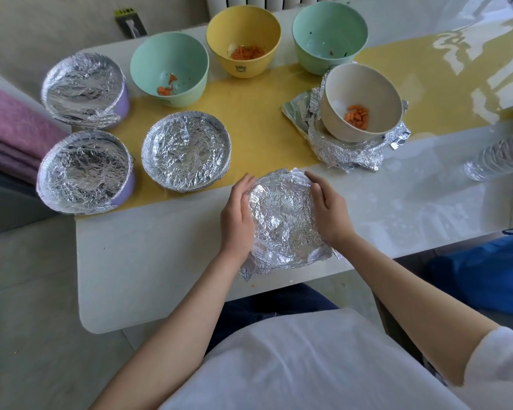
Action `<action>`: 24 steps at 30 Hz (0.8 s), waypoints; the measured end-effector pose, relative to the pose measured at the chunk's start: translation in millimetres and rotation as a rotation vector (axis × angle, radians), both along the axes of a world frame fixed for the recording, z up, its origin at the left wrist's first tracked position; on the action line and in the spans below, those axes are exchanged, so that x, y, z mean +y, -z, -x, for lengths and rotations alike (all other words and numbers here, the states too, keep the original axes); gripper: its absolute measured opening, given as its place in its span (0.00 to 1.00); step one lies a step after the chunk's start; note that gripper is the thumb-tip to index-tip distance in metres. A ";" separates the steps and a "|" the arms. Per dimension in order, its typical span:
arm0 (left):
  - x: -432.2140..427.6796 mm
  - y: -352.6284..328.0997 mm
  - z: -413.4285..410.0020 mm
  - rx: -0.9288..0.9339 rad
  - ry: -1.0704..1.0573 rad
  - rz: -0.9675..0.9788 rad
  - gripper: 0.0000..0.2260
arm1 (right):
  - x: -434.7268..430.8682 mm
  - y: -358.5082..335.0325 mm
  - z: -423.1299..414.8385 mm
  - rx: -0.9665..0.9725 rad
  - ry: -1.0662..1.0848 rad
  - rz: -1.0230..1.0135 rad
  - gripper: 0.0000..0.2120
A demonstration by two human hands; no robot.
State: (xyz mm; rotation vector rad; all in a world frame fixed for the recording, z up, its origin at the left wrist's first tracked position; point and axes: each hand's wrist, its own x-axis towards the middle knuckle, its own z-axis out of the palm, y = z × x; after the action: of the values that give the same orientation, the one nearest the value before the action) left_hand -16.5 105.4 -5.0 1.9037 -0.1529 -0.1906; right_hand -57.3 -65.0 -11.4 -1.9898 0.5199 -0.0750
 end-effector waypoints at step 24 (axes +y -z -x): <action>5.4 1.0 -5.7 -0.139 0.043 -0.217 0.18 | -11.1 -7.4 -2.7 -0.235 -0.248 0.330 0.20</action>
State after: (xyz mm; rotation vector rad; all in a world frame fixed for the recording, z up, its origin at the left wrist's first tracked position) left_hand -10.7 110.9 -6.1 2.1315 -0.2772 -0.1070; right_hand -54.6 -76.1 -4.0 -2.3133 0.1105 -0.2512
